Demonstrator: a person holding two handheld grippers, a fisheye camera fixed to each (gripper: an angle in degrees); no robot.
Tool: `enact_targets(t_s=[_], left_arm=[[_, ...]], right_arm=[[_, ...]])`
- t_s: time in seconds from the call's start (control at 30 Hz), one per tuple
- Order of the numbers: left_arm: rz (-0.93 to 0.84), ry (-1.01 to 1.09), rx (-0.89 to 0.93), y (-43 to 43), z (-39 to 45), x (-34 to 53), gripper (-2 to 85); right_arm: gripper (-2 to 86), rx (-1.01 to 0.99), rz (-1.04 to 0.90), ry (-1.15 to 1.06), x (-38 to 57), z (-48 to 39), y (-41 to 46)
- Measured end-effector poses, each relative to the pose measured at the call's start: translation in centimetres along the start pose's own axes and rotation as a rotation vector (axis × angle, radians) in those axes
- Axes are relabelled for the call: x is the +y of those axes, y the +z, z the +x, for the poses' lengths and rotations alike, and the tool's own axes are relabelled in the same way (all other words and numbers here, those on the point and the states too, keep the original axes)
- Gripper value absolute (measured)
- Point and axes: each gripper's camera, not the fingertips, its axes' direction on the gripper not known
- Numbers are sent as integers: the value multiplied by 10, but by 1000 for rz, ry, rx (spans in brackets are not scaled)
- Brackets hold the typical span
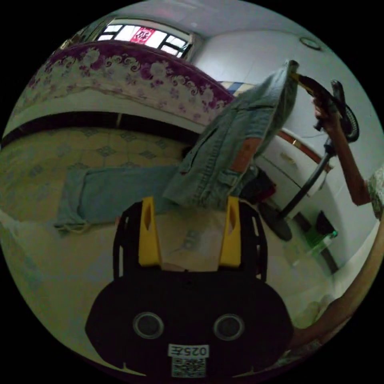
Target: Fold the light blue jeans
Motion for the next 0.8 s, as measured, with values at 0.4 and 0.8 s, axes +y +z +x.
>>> enact_targets(t_s=[0.4, 0.8], left_arm=[[274, 701, -514, -186, 237, -50, 205], [538, 240, -446, -421, 198, -180, 15]], right_arm=[[-7, 31, 159, -32, -113, 73, -122], [-6, 20, 58, 102, -109, 194, -123]])
